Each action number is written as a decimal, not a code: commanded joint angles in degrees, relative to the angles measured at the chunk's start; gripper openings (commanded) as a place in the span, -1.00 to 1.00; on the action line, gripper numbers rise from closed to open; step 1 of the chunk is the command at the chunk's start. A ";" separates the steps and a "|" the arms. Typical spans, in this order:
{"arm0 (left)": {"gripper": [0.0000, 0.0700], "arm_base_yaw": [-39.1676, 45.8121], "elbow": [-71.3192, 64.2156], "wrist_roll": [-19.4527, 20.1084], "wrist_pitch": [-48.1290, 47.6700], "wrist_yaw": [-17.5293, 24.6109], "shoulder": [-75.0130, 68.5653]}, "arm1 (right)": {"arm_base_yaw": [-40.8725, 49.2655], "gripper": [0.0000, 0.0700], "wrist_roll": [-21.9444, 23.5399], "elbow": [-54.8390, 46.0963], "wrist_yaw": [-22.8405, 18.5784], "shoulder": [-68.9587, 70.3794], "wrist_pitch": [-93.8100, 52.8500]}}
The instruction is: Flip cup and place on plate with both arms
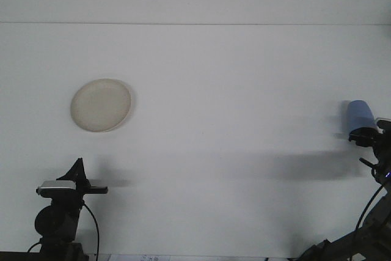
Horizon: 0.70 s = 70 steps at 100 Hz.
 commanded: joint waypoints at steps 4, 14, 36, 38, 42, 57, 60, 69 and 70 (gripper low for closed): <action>-0.97 0.07 -1.07 0.07 0.61 -0.22 -0.04 | -0.20 -0.18 0.24 0.26 -2.29 2.99 2.86; -0.96 0.07 -1.07 0.07 0.61 -0.22 -0.02 | 0.24 -0.55 1.46 0.26 -2.73 4.28 4.17; -0.97 0.07 -1.07 0.07 0.61 -0.22 -0.04 | 0.94 -1.00 5.49 0.28 -2.75 3.10 6.12; -0.97 0.07 -1.07 0.07 0.61 -0.22 -0.04 | 1.01 -1.00 6.14 0.28 -2.73 2.75 6.05; -0.96 0.07 -1.07 0.07 0.61 -0.22 -0.04 | 1.20 -1.00 7.82 0.28 -2.71 1.90 5.75; -0.97 0.07 -1.07 0.07 0.61 -0.22 -0.04 | 2.49 -1.00 13.35 0.28 -1.38 -4.02 1.14; -0.97 0.07 -1.07 0.07 0.63 -0.22 -0.04 | 2.99 -1.00 15.32 0.28 -0.33 -5.73 -0.02; -0.97 0.07 -1.07 0.07 0.61 -0.22 -0.04 | 5.38 -1.00 22.56 0.28 2.64 -11.82 -4.68; -0.97 0.07 -1.07 0.07 0.61 -0.22 -0.04 | 5.66 -1.00 23.17 0.28 2.84 -12.50 -5.29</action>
